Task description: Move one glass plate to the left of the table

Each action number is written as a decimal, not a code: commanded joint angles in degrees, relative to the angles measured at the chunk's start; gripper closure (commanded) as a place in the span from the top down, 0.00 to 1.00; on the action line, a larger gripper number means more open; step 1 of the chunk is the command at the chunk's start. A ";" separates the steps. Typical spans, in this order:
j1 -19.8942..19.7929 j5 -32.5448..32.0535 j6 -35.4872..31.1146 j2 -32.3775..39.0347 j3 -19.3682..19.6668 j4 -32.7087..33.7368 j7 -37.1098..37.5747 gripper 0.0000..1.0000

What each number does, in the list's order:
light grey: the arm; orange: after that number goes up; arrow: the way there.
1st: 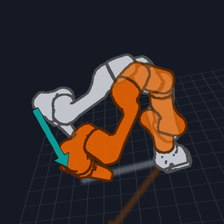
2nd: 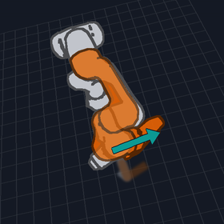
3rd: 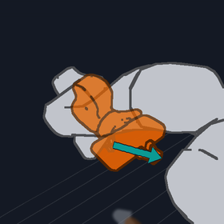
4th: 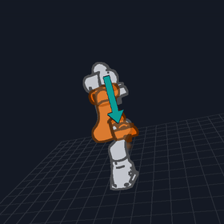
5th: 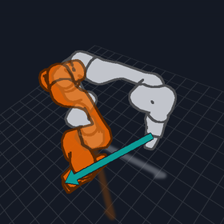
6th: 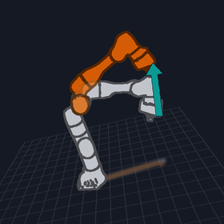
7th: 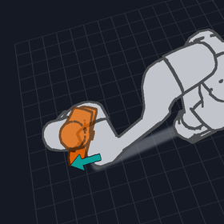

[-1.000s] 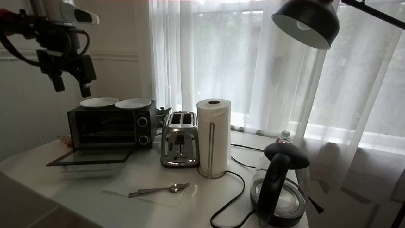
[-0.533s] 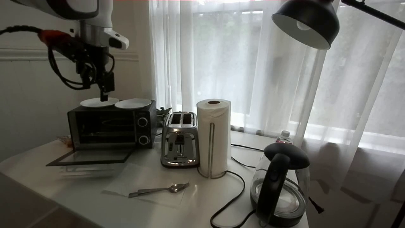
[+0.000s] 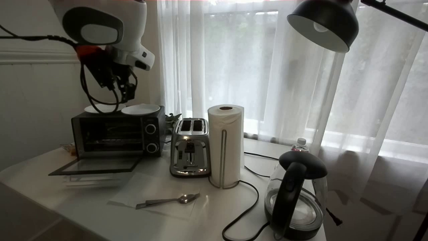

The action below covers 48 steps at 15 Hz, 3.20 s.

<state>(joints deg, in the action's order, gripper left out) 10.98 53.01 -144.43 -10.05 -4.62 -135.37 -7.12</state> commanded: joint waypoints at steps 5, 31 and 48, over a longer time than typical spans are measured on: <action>-0.40 2.97 -5.49 3.07 -1.57 0.79 -7.92 1.00; -2.80 31.21 -9.63 28.09 -0.84 21.22 -26.45 1.00; -3.16 31.79 -5.42 29.96 -1.25 23.80 -23.94 1.00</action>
<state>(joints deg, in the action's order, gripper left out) 7.59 85.15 -150.69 19.53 -5.57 -112.63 -32.29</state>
